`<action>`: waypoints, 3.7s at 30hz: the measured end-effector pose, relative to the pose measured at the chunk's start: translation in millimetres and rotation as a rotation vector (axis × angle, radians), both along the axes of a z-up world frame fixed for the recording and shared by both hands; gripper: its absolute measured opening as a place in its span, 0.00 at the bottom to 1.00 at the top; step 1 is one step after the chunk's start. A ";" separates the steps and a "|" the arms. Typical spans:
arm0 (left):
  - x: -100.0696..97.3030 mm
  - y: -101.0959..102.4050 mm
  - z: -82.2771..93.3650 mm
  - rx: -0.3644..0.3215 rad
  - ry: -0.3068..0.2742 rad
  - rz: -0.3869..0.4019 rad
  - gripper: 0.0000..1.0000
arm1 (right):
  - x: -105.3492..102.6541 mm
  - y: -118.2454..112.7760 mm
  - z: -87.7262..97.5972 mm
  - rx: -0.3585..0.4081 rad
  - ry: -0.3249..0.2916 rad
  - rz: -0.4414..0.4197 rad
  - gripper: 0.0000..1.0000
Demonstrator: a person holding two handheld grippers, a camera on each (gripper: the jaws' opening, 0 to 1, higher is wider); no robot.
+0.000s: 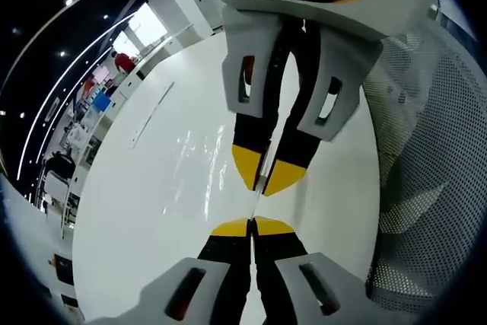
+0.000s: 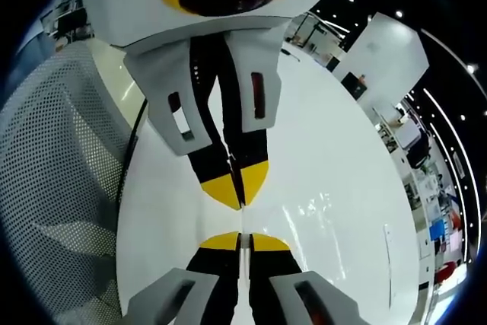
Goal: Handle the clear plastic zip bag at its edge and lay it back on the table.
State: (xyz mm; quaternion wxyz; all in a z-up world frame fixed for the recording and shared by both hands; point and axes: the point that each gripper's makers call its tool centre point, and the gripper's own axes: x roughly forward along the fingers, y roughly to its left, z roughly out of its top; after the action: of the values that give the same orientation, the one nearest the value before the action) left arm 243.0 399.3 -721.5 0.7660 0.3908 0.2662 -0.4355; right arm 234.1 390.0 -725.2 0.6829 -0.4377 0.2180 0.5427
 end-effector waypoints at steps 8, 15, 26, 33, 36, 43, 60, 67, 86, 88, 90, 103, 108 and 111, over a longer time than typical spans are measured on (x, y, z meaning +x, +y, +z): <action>3.0 -5.2 1.1 -0.004 0.002 -0.006 0.00 | 2.8 -9.0 0.4 0.004 0.005 -0.035 0.00; 2.2 -8.7 1.3 -0.009 0.004 -0.005 0.00 | 1.6 -16.6 0.1 0.003 0.010 -0.062 0.00; 1.9 -13.3 -0.7 0.002 0.011 -0.006 0.00 | -1.3 -23.9 -0.3 0.009 0.013 -0.088 0.00; -0.9 -12.6 -2.3 -0.005 0.013 0.009 0.00 | -2.5 -25.2 -1.3 0.002 0.013 -0.086 0.00; -1.8 -11.1 -2.7 -0.003 0.013 0.010 0.00 | -2.7 -24.4 -2.8 0.004 0.015 -0.086 0.00; -3.2 -8.9 -1.6 0.000 0.012 0.007 0.00 | -3.4 -23.4 -2.1 0.012 0.015 -0.093 0.00; 0.0 -13.6 -1.4 0.001 0.008 -0.011 0.00 | -2.1 -37.6 2.6 0.005 0.018 -0.119 0.00; 3.5 -12.8 -0.8 0.008 0.004 -0.013 0.00 | -0.5 -39.3 3.3 0.005 0.020 -0.129 0.00; 2.3 -9.3 0.3 0.017 0.002 -0.002 0.00 | -0.6 -41.3 5.4 0.019 0.016 -0.150 0.00; 2.9 -9.4 1.0 0.021 0.000 -0.003 0.00 | -2.5 -41.9 5.2 0.017 0.014 -0.147 0.00; 4.4 -9.2 3.5 0.019 -0.007 0.008 0.00 | -2.4 -42.7 6.3 0.023 0.013 -0.154 0.00; 0.3 -4.4 -0.6 0.024 0.004 0.021 0.00 | -3.5 -49.3 -0.3 0.021 0.024 -0.166 0.00; 1.6 -2.4 -1.5 0.025 0.004 0.024 0.00 | -0.5 -49.8 -4.0 0.020 0.025 -0.170 0.00; 1.4 -1.8 -1.4 0.026 0.005 0.026 0.00 | 0.9 -50.6 -4.9 0.019 0.025 -0.172 0.00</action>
State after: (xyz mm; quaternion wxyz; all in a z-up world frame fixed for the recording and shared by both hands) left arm 244.4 397.5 -723.0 0.7659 0.3961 0.2786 -0.4229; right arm 235.0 339.4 -730.2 0.7285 -0.4039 0.2580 0.4895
